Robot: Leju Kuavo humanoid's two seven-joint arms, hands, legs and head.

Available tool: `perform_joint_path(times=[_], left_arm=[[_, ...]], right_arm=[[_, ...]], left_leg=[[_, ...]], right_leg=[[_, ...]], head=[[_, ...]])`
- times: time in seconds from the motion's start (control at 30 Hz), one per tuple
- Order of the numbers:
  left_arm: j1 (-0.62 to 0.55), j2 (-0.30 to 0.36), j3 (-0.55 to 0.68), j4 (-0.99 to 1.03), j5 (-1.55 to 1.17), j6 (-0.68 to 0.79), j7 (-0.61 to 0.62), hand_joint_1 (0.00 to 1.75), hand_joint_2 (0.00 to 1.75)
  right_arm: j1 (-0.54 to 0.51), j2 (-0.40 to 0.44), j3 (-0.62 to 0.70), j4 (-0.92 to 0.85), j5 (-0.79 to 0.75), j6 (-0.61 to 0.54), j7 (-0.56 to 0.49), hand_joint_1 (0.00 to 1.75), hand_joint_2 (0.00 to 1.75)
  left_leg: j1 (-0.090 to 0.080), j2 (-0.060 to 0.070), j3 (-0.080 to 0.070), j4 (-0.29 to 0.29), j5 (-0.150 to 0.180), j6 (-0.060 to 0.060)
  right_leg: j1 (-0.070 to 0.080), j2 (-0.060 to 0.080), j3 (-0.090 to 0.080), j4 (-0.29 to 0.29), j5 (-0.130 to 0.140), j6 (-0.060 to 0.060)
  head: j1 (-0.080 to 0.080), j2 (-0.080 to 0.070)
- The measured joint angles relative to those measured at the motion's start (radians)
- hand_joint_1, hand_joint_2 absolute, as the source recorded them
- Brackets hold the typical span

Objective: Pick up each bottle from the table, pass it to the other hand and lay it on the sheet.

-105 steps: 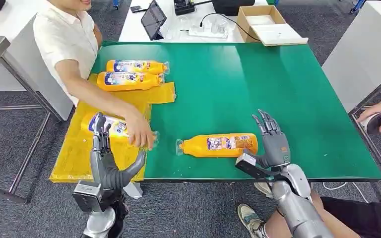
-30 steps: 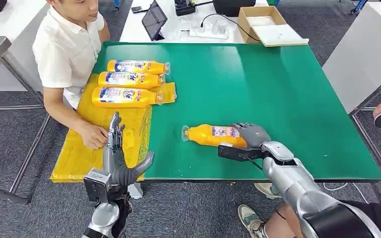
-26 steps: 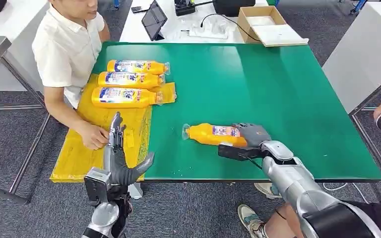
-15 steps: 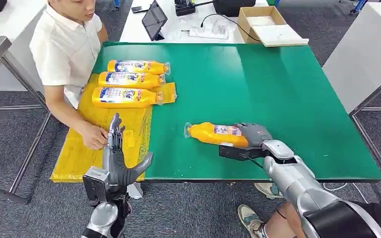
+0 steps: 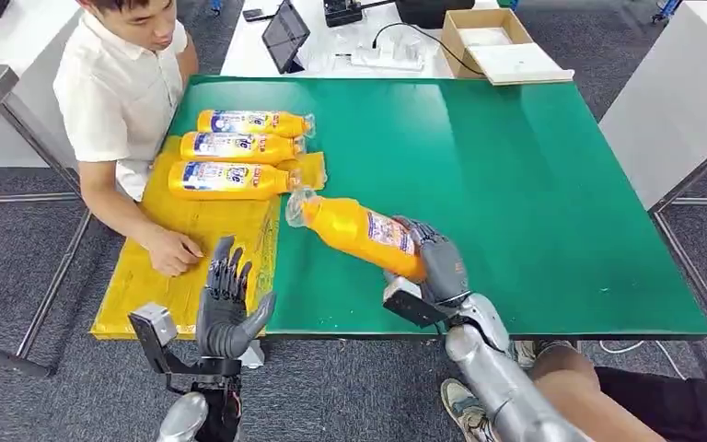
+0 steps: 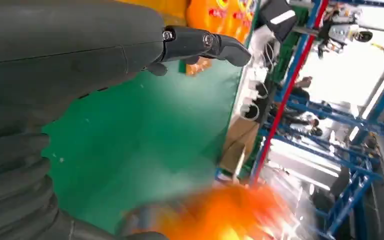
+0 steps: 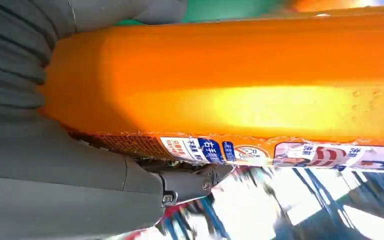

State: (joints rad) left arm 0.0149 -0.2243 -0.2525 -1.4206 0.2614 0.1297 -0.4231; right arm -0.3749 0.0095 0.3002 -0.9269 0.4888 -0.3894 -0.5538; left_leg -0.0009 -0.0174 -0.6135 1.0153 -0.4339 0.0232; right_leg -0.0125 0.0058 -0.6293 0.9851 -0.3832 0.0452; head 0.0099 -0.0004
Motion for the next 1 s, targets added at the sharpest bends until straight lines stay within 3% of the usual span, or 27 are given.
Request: perform_joint_path(times=[0.17, 0.3, 0.53, 1.0], left_arm=[[0.009, 0.0, 0.0, 0.0, -0.023, -0.009, -0.017, 0.0, 1.75], [0.017, 0.005, -0.01, 0.0, -0.042, -0.074, -0.046, 0.0, 1.75], [0.015, 0.006, -0.057, 0.0, -0.15, -0.097, -0.1, 0.0, 1.75], [0.003, 0.004, -0.082, 0.0, -0.188, -0.066, -0.113, 0.0, 1.75]], right_arm=[[0.087, 0.037, 0.003, -0.199, -0.02, -0.025, -0.011, 1.75, 1.75], [0.107, 0.048, 0.011, -0.256, -0.034, -0.002, -0.012, 1.75, 1.75], [0.1, 0.088, 0.085, -0.192, -0.036, 0.122, -0.016, 1.75, 1.75], [0.086, 0.157, 0.198, -0.077, -0.028, 0.168, -0.024, 1.75, 1.75]], left_leg=[[0.0, 0.001, 0.0, 0.0, -0.001, -0.001], [-0.001, 0.001, 0.0, 0.0, -0.001, -0.001], [0.0, 0.001, 0.0, 0.0, -0.001, -0.001], [0.0, 0.001, 0.0, 0.0, -0.001, -0.001]], right_leg=[[0.0, 0.0, -0.001, 0.0, 0.0, 0.0], [-0.001, 0.0, -0.001, 0.0, 0.0, 0.0], [0.0, 0.0, -0.001, 0.0, 0.0, 0.0], [0.0, 0.0, -0.001, 0.0, 0.0, 0.0]], head=[[0.0, 0.0], [0.0, 0.0], [0.0, 0.0], [0.0, 0.0]])
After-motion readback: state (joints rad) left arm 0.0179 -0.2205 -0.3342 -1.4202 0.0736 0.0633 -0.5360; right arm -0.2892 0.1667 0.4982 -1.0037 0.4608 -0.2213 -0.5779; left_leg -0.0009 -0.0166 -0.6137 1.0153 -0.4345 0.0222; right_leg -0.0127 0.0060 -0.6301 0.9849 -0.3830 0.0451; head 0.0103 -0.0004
